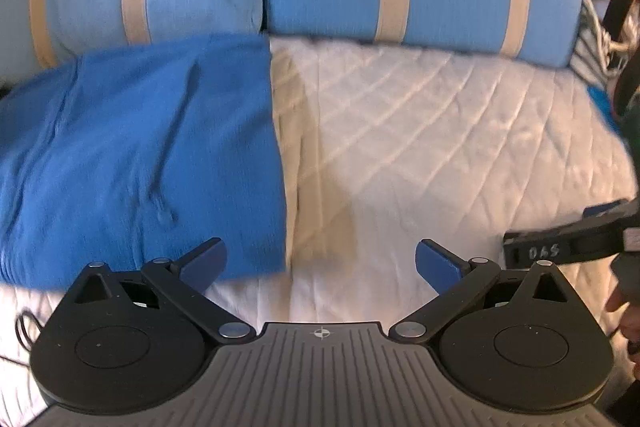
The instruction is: Fold clothes
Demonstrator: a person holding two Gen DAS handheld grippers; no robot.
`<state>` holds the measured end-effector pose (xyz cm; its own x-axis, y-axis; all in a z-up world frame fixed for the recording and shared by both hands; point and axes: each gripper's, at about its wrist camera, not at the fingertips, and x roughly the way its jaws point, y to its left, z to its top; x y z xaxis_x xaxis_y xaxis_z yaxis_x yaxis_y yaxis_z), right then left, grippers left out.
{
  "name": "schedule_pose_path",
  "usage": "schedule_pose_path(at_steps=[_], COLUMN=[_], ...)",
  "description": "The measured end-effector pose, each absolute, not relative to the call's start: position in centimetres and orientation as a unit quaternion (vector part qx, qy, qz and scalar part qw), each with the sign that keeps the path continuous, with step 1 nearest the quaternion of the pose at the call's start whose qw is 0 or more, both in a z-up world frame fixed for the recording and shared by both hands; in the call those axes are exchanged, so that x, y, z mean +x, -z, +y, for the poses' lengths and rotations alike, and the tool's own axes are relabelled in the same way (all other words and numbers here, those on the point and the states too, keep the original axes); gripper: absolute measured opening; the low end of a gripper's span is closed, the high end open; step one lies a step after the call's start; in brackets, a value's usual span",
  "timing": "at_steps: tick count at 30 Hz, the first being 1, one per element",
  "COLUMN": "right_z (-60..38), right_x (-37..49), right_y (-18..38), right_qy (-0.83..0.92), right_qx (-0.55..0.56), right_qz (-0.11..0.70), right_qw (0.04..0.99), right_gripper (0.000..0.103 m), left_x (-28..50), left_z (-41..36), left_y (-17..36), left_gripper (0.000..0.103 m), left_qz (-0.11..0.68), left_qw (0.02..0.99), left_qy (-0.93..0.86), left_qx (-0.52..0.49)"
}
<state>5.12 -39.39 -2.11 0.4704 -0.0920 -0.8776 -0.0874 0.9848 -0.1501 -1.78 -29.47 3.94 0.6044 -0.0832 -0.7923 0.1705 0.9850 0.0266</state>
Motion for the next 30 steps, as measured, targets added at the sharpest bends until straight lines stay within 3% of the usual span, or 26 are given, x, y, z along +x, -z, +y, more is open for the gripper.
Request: schedule_pose_path(at_steps=[9, 30], right_z=[-38.9, -38.3], right_x=[3.4, 4.6], right_y=[2.6, 2.9], right_qy=[0.035, 0.074], right_qx=[-0.056, -0.027], right_qz=[0.489, 0.487], right_qw=[0.87, 0.87], right_gripper=[0.103, 0.103], left_x=[-2.7, -1.6], left_z=[-29.5, -30.4], left_y=[0.0, 0.1], left_gripper=[0.103, 0.103], left_qz=[0.445, 0.441], left_qw=[0.892, 0.897], left_qy=[0.055, -0.004], left_qx=[0.056, 0.021])
